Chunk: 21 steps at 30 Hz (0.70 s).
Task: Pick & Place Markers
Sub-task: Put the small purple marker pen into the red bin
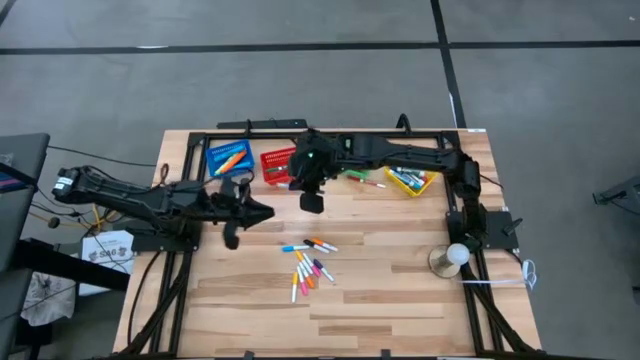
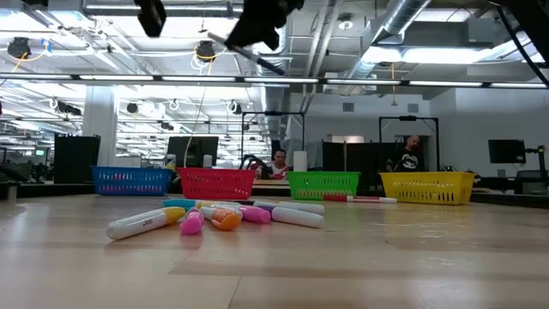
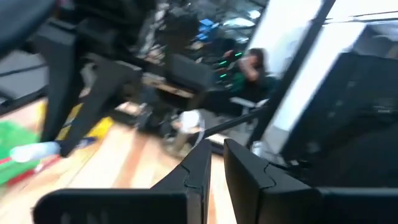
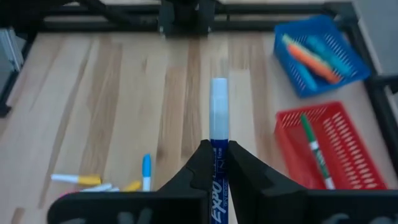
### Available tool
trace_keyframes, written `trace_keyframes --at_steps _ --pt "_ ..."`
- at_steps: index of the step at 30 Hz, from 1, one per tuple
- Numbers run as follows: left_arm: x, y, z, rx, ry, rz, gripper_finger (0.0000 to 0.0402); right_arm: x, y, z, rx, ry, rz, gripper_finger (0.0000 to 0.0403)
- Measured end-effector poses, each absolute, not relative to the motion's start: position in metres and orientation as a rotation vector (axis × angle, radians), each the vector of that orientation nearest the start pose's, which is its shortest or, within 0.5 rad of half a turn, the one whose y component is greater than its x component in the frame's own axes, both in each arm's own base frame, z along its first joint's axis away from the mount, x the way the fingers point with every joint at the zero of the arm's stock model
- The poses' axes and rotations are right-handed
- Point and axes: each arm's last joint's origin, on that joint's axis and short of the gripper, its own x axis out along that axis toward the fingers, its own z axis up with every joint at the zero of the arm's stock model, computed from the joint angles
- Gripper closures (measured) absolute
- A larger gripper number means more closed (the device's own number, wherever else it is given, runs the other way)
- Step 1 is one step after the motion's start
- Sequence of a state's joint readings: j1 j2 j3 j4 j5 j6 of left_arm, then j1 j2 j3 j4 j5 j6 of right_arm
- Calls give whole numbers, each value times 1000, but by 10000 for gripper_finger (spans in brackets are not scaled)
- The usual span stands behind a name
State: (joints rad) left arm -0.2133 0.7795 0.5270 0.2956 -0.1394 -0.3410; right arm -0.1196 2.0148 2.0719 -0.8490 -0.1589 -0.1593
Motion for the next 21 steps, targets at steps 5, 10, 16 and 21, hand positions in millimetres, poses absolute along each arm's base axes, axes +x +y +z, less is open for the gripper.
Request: trace_keyframes --at_steps 5,10,16,21 --pt "158 -42 304 -233 -111 -238 358 437 -48 368 -58 724 98 388" --pt "150 -51 304 -51 -114 -309 358 436 -48 379 -62 691 94 386" --pt "155 -49 296 -15 -42 -167 353 436 -43 386 -69 668 103 385" --pt "161 -45 291 -4 -3 -86 322 435 -38 390 -74 655 112 387"
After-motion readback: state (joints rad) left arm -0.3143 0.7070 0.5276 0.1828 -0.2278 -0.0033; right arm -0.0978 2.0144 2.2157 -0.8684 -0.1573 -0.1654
